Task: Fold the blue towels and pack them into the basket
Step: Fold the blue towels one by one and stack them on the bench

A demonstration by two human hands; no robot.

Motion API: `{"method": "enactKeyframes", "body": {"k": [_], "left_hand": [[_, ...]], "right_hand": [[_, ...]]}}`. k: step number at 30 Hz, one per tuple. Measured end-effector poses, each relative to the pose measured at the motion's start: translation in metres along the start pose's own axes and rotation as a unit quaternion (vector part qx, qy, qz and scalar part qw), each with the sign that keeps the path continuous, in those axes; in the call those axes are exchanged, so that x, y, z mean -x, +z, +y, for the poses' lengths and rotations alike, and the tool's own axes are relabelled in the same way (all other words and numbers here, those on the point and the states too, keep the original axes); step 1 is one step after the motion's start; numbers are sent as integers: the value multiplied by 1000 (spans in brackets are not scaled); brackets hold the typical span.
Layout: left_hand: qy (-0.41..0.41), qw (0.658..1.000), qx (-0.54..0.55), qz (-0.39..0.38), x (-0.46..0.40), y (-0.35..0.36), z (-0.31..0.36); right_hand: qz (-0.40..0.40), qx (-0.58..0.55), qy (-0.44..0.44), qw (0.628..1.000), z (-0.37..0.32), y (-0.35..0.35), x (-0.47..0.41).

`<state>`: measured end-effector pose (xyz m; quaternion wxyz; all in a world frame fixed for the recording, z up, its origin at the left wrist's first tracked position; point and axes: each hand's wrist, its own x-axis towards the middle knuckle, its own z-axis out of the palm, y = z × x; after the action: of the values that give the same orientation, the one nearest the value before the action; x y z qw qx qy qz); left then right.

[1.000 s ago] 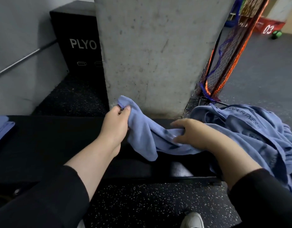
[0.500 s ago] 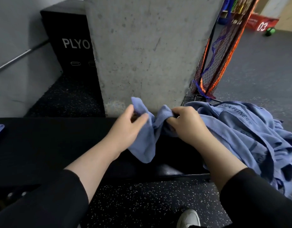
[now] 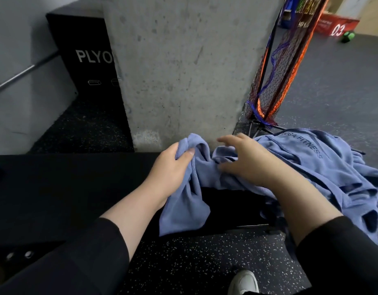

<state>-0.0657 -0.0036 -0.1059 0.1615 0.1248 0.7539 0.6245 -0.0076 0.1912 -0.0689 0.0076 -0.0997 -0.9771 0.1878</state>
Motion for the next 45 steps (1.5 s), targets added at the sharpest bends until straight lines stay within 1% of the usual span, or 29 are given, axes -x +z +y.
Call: {"method": "enactKeyframes", "body": {"k": [1,2,4,6,10,14,17,19,21,23,24,25,26,27,28,29,30,31,32,34,36,38,41,45], "left_hand": [[-9,1000,20,2,0,1,0],[-16,999,36,7,0,1,0],[-21,998,64,15,-1,1,0],[-29,996,85,28,-3,0,-1],[-60,986,121,94,-8,-5,-4],[-74,978,137,138,-12,-12,-10],[-85,972,150,158,-15,-16,-13],[-92,968,161,167,-16,-17,-13],[-104,964,173,176,-16,-18,-16],[-120,959,181,181,-16,-19,-17],[-124,958,182,183,-17,-19,-17],[-126,957,183,185,-17,-19,-18],[-127,957,184,186,-18,-19,-17],[-128,956,184,187,-18,-19,-17],[-129,955,186,189,-18,-19,-16],[-133,954,190,191,-18,-19,-16],[-137,952,197,191,-19,-19,-15],[-142,950,204,192,-19,-19,-15],[-147,947,211,192,-19,-18,-14],[-155,940,233,198,-19,-18,-13],[-150,929,257,217,-20,-20,-10],[-119,918,278,256,-21,-24,-6],[-59,898,302,314,-20,-31,1],[-26,864,354,358,-17,-42,8]], "right_hand": [[-28,65,28,997,10,2,0],[-55,106,49,992,17,4,0],[-77,128,62,987,27,11,0],[-68,94,44,992,31,9,2],[-25,-17,-5,1000,32,-14,10],[63,-58,-5,996,45,-20,5],[156,-86,29,984,54,-25,1],[248,-109,57,961,62,-37,2],[330,-109,68,935,71,-50,6],[386,-122,80,911,79,-59,13],[399,-125,98,903,83,-61,15],[395,-120,124,903,88,-61,15],[365,-98,153,913,95,-60,13],[306,-58,184,932,102,-57,10],[220,-4,216,951,104,-54,9],[131,48,237,961,107,-49,8],[66,82,241,965,108,-44,8],[35,90,236,967,108,-39,6],[31,75,237,968,105,-36,5],[65,47,242,967,102,-32,5],[74,69,242,965,102,-29,4],[61,74,254,962,107,-26,3],[74,68,269,958,111,-24,1],[76,77,276,955,109,-24,-1]]}}
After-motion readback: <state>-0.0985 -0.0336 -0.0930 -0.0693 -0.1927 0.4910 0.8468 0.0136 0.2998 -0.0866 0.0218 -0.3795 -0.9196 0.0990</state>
